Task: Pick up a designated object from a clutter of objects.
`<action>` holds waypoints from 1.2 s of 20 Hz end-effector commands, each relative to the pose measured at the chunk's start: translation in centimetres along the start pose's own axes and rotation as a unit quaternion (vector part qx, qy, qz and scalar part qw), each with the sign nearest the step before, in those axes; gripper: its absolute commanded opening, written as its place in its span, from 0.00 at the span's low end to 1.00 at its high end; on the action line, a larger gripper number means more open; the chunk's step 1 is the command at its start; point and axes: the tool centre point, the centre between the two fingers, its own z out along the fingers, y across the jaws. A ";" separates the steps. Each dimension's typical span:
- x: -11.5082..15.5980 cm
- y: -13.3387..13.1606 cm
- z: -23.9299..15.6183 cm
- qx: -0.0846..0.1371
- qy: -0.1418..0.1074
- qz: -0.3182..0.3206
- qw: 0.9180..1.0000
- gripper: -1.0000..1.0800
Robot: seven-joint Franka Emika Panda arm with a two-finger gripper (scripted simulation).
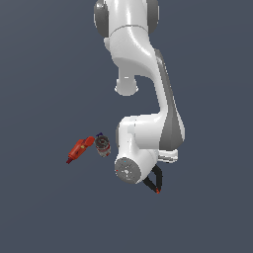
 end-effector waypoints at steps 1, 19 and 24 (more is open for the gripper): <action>-1.0 -0.4 -0.7 0.000 0.002 -0.001 1.000 0.00; -16.6 -5.8 -9.3 -0.001 0.002 -0.001 1.000 0.00; -21.6 -7.6 -12.2 -0.002 0.002 -0.002 1.000 0.00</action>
